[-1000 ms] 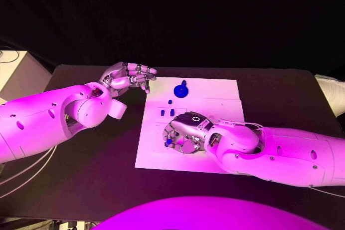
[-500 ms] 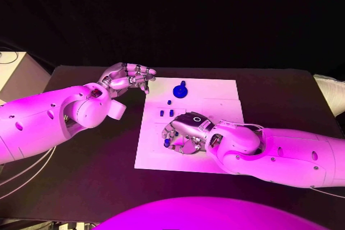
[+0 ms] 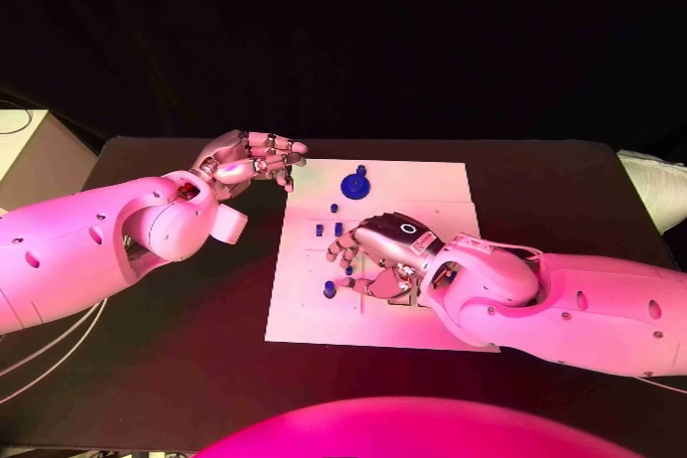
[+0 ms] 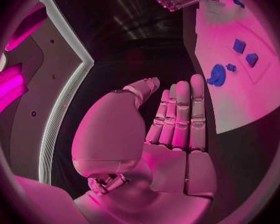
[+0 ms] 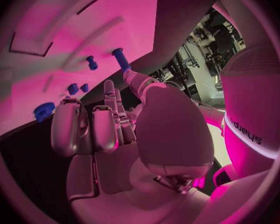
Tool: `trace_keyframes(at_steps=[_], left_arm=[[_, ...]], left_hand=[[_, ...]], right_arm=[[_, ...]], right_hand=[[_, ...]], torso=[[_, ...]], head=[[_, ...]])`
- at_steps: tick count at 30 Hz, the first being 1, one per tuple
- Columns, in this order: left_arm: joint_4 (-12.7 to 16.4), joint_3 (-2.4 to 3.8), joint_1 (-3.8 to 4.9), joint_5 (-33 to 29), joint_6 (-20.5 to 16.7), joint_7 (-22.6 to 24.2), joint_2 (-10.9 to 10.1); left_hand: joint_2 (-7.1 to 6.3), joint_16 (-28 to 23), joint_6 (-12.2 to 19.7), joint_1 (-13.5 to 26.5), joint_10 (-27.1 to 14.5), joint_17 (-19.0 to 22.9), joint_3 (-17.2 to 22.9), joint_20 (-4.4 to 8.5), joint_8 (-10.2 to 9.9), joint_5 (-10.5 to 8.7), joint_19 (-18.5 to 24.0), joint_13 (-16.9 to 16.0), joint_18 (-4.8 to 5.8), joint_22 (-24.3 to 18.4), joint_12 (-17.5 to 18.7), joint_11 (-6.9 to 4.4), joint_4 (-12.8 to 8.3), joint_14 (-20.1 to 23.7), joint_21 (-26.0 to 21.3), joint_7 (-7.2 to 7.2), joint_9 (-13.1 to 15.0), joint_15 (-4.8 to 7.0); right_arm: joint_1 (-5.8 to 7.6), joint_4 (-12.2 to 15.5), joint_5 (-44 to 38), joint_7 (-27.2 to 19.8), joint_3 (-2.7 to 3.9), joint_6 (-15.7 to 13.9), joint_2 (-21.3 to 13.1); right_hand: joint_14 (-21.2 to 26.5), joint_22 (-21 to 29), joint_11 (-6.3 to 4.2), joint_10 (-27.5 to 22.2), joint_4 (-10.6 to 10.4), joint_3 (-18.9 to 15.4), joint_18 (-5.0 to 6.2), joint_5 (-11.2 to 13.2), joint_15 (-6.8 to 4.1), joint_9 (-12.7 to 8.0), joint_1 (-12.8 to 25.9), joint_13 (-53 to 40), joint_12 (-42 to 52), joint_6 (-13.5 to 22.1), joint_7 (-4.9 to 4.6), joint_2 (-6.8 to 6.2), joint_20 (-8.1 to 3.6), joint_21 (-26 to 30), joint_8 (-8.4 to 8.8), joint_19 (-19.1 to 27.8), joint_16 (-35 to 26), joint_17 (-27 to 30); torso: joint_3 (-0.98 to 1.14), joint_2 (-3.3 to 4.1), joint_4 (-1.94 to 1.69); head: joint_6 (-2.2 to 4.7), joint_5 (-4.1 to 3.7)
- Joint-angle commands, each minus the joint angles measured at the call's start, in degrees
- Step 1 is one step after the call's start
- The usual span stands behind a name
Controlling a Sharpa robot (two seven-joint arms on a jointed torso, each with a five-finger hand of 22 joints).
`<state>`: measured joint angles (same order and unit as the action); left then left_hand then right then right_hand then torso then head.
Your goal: Assemble the parts on the task board
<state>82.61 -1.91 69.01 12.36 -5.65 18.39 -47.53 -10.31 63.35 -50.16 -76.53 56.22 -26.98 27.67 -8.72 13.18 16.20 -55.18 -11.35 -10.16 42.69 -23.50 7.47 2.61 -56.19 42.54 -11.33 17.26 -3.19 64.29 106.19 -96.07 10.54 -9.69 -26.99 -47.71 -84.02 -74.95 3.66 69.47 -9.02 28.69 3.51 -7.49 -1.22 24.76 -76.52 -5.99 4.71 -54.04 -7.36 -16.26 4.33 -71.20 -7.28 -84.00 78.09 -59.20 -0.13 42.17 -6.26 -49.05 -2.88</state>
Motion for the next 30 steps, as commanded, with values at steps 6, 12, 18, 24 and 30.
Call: trace_keyframes(at_steps=[6, 12, 18, 24, 30], left_arm=[[-0.15, 0.02, -0.02, -0.42, 0.74, 0.45, -0.09], [-0.19, -0.07, -0.09, -0.63, 0.67, 0.53, -0.35], [-0.02, -0.32, -0.21, -0.78, 0.5, 0.55, -0.78], [0.79, -0.47, -0.35, -0.82, 0.3, 0.54, -1.26], [2.14, -0.51, -0.65, -0.83, 0.11, 0.61, -1.88]], left_hand=[[-0.14, -0.27, 0.36, -0.59, -0.6, 0.09, -0.05, 0.01, 0.22, -0.13, -0.6, 0.1, -0.36, -0.1, -0.27, 0.01, 0.42, 0.06, -0.27, -0.11, -0.02, -0.19], [-0.15, -0.27, 0.38, -0.6, -0.61, 0.1, -0.08, 0.01, 0.22, -0.13, -0.62, 0.11, -0.36, -0.11, -0.28, 0.02, 0.44, 0.06, -0.29, -0.11, -0.02, -0.19], [-0.15, -0.27, 0.38, -0.6, -0.61, 0.1, -0.08, 0.01, 0.22, -0.13, -0.62, 0.11, -0.36, -0.11, -0.28, 0.02, 0.44, 0.06, -0.29, -0.11, -0.02, -0.19], [-0.18, -0.27, 0.39, -0.59, -0.62, 0.1, -0.12, 0.0, 0.23, -0.14, -0.64, 0.12, -0.35, -0.13, -0.3, 0.02, 0.49, 0.06, -0.33, -0.12, -0.02, -0.2], [-0.19, -0.26, 0.39, -0.6, -0.62, 0.1, -0.13, 0.0, 0.24, -0.14, -0.65, 0.12, -0.35, -0.14, -0.31, 0.02, 0.5, 0.06, -0.34, -0.12, -0.02, -0.2]], right_arm=[[4.62, 0.27, 25.31, -9.41, 0.38, -2.98, -6.78], [6.68, -1.54, 35.9, -11.46, 0.4, 1.49, -11.73], [7.29, -2.18, 37.59, -6.14, 0.22, 7.22, -16.95], [7.4, 0.17, 34.82, 0.46, -0.3, 11.15, -21.69], [7.41, 3.62, 31.71, 6.0, -1.09, 11.49, -25.22]], right_hand=[[0.66, -0.49, -0.64, 4.74, 0.98, 0.81, 1.16, -0.64, -0.24, 0.25, -2.47, -2.02, 4.34, -3.72, -0.08, 1.07, 0.02, 3.88, -1.14, 0.74, -1.72, 2.68], [-2.71, -7.11, -1.64, 7.49, 2.14, -3.31, -0.89, -1.84, -1.11, -1.29, -2.0, -49.0, 51.22, -4.27, 0.2, 1.53, -1.17, -5.97, -0.13, -2.53, 5.31, -13.03], [-5.43, -14.89, -0.35, 20.53, -0.54, -7.87, -3.45, -3.49, 0.29, -0.79, 0.54, -84.01, 85.29, -2.11, -0.68, 2.94, 0.35, -18.51, -3.01, -5.91, 11.19, -28.34], [-5.63, -15.05, -0.9, 20.53, -3.48, -11.83, -3.51, -2.43, -0.09, -0.47, 2.44, -84.01, 85.29, -2.88, 0.02, 3.5, 0.15, -18.8, -4.69, -6.0, 11.47, -29.27], [-5.81, -15.05, -1.81, 20.53, -7.74, -22.73, -3.51, -2.94, -0.89, -0.37, 4.64, -84.01, 85.29, -4.32, 1.06, 5.68, -0.57, -18.8, -6.62, -6.0, 11.69, -30.07]], torso=[[-0.17, -0.34, 0.4], [-0.28, -0.81, 0.86], [-0.32, -1.25, 1.2], [-0.38, -1.39, 1.39], [-0.46, -1.59, 1.54]], head=[[1.3, -1.28], [2.11, -2.36], [2.3, -3.82], [2.25, -5.37], [1.91, -6.7]])
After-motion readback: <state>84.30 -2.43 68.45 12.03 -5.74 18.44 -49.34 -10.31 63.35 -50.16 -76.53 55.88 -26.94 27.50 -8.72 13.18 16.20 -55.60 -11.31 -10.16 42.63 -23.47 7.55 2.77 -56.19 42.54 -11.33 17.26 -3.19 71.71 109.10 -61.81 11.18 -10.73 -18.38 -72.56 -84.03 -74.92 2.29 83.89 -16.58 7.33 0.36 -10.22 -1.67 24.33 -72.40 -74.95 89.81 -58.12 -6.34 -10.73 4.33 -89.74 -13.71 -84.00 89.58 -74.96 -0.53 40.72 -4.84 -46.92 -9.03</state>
